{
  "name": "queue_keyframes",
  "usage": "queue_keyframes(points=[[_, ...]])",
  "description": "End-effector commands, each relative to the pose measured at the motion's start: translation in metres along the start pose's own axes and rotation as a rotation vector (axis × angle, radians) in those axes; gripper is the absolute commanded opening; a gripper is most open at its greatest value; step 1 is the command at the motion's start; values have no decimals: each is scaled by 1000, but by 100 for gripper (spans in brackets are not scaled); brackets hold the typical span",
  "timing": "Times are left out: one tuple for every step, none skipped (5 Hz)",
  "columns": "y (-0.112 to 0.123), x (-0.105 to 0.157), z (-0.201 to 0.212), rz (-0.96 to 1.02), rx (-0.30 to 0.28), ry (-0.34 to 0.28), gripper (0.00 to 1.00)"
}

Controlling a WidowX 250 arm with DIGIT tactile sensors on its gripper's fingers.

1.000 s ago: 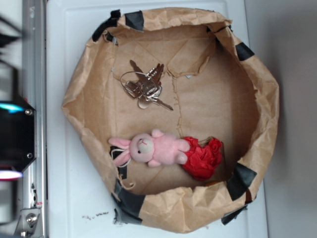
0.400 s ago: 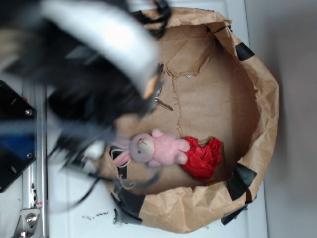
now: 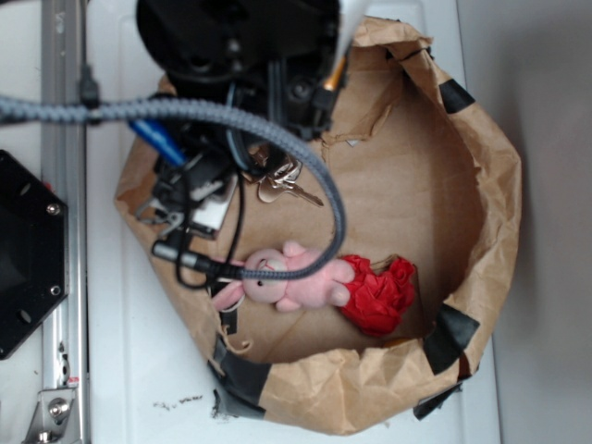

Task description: Grab the silver keys.

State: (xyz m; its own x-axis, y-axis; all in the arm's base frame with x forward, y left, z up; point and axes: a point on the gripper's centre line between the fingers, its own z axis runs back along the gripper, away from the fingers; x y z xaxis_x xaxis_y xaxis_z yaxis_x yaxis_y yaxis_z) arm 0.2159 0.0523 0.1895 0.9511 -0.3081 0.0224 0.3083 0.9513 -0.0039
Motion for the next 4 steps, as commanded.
queue_keyframes(points=[[7,25,-26,-110,6,-59,100],[13,38,-57,-199,56,-111,100],[9,31,-60,-279,-4,-101,100],[11,25,-60,-330,-38,-123,100]])
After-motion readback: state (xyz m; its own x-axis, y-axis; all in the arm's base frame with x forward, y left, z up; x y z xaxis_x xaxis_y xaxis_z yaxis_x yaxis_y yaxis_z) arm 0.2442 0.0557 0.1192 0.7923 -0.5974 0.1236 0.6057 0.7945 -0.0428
